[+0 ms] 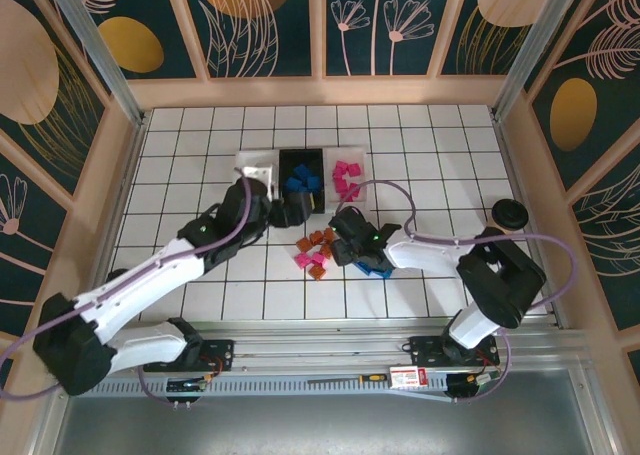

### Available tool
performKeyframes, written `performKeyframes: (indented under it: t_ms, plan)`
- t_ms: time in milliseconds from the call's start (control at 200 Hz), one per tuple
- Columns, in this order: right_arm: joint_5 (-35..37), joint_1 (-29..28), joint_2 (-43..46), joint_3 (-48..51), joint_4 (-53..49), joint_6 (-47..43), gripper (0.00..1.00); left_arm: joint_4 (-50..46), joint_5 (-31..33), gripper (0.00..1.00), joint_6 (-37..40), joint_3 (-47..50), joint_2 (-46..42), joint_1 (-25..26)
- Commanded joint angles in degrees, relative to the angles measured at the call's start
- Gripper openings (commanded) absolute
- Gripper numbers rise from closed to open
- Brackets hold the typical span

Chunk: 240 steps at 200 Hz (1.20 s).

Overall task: Sort the legos into containers by color
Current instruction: Pick up the lego from the center of the table, then place the lego in the container.

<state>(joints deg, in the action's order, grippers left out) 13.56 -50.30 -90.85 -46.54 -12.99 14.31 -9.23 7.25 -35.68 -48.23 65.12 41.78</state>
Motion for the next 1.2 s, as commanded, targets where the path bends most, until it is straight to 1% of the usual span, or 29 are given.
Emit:
performKeyframes:
  t_ms: [0,105,165,250,330,410,490,586,701,826,926,1031,1196]
  plan:
    - [0.76,0.43,-2.34,-2.48,-1.81,-2.19,0.62,-1.73,4.20,0.99,-2.79,5.20,-7.27,0.09]
    - [0.87,0.56,-3.78,-3.20,-1.77,-2.69,0.59,-3.90,5.57,0.99,-3.83,8.48,-12.10,0.14]
    - [0.71,0.56,-4.20,-3.46,-1.74,-2.72,0.55,-4.86,6.10,0.99,-4.11,9.59,-14.07,0.09]
    - [-0.09,0.55,-3.80,-3.38,-1.45,-2.73,0.46,-5.35,6.45,0.99,-4.40,11.07,-15.82,0.10]
    - [-0.46,0.47,-1.85,-2.99,-1.47,-2.39,0.34,-5.53,6.51,0.98,-4.76,11.96,-16.38,0.14]
    - [-0.75,0.34,1.51,-2.33,-1.76,-1.89,0.28,-5.87,6.75,0.98,-5.12,12.75,-16.43,0.09]
    - [-2.14,0.31,6.01,-2.06,-2.36,-1.32,0.25,-5.88,6.90,0.99,-5.26,13.79,-16.47,0.06]
    - [-5.99,0.11,10.91,-3.55,-1.77,-0.98,0.24,-5.56,7.04,0.99,-5.63,15.61,-17.18,0.12]
    - [-8.25,-0.01,12.32,-8.10,1.41,-0.81,0.24,-4.55,6.79,0.99,-7.07,18.74,-18.81,0.13]
    - [-6.92,0.27,7.14,-15.43,6.26,-0.80,0.25,-3.71,5.65,0.98,-8.70,21.35,-20.72,0.07]
    - [-4.84,1.28,-0.97,-22.56,8.76,-0.68,0.25,-3.16,4.31,0.99,-9.42,22.77,-21.69,0.06]
    - [-4.12,3.63,-9.67,-29.43,10.42,0.83,0.25,-3.46,3.74,0.98,-9.54,23.52,-21.86,0.14]
    - [-4.38,5.64,-19.46,-36.29,12.35,2.35,0.27,-3.63,3.52,0.99,-10.21,24.77,-22.67,0.14]
